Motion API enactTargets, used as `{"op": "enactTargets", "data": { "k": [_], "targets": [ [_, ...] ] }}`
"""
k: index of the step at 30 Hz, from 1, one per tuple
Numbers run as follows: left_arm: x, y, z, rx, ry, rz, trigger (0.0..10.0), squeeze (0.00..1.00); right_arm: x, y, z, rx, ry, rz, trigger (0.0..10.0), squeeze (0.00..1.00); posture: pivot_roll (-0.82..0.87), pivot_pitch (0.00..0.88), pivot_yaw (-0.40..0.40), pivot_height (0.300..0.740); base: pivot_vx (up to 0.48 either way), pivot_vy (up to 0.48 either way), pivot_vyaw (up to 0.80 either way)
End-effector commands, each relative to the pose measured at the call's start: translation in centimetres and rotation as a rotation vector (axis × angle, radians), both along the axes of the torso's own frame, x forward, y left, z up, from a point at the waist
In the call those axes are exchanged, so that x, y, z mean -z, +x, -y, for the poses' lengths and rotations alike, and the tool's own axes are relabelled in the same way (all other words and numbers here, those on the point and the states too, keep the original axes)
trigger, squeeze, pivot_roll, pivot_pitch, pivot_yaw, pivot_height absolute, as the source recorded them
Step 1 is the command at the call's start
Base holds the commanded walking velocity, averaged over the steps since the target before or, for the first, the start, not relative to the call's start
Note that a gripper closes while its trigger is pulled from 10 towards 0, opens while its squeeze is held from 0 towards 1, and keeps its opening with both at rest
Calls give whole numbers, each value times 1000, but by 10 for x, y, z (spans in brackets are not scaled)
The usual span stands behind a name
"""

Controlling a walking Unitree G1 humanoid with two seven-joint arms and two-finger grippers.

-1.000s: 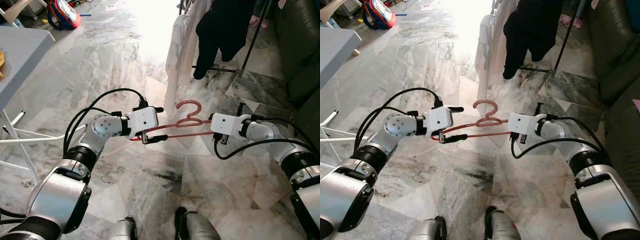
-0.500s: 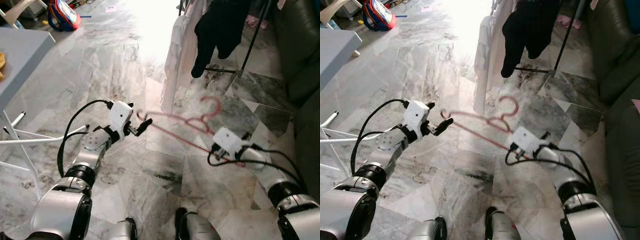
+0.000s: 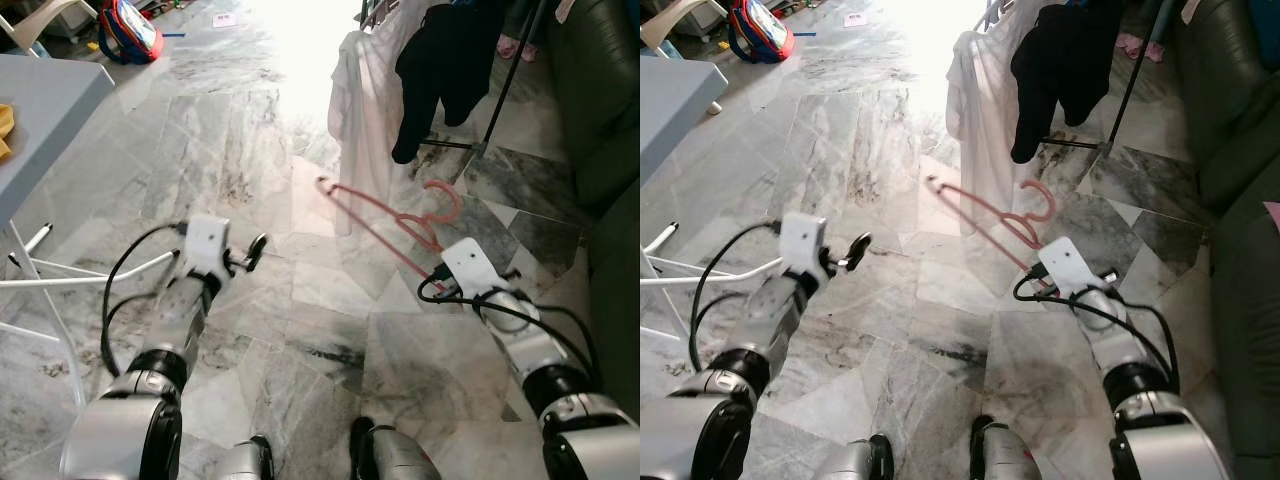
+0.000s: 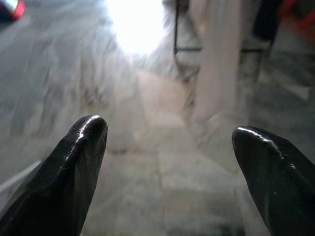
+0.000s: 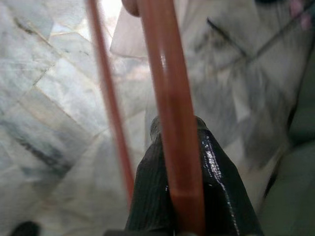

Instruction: Hang hanger

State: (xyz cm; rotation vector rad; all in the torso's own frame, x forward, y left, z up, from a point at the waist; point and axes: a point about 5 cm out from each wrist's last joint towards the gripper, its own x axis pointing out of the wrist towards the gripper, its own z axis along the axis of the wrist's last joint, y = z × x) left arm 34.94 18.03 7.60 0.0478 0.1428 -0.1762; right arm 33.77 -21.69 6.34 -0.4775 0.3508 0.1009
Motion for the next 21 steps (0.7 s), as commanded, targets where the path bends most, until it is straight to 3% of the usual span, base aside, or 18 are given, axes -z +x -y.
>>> {"op": "enactTargets", "data": {
  "k": [1, 4, 7, 11, 13, 14, 15, 16, 21],
  "targets": [
    [30, -18, -4, -57, -3, -134, 10000, 0, 11, -7, 0, 92, 97, -8, 0, 0, -158, 134, 23, 740, 0, 0, 0],
    [30, -18, -4, -57, -3, -134, 10000, 0, 11, -7, 0, 92, 97, -8, 0, 0, -158, 134, 23, 740, 0, 0, 0],
    [79, -56, -1, -104, 21, -357, 10000, 0, 41, -30, -1, 261, 213, -75, 0, 0, -173, 103, 18, 740, 0, 0, 0],
    [90, -66, 0, -108, 20, -407, 10000, 0, 49, -37, 2, 321, 239, -96, 0, 0, -171, 95, 16, 740, 0, 0, 0],
    [102, -79, 1, -116, 10, -471, 10000, 0, 63, -50, 3, 394, 291, -129, 1569, 0, -170, 94, 15, 740, 0, 0, 0],
    [103, -80, 2, -117, 11, -476, 10000, 0, 64, -51, 3, 396, 294, -134, 1569, 0, -170, 94, 15, 740, 0, 0, 0],
    [106, -83, 2, -113, 13, -491, 10000, 0, 69, -56, 1, 400, 295, -152, 7098, 0, -169, 97, 15, 740, 0, 0, 0],
    [110, -88, 4, -106, 20, -514, 10000, 0, 76, -63, 0, 407, 291, -178, 9647, 0, -168, 99, 14, 740, 0, 0, 0],
    [121, -101, 7, -95, 39, -575, 10000, 0, 94, -81, -5, 454, 314, -246, 10000, 0, -169, 105, 12, 740, 0, 0, 0]
  ]
}}
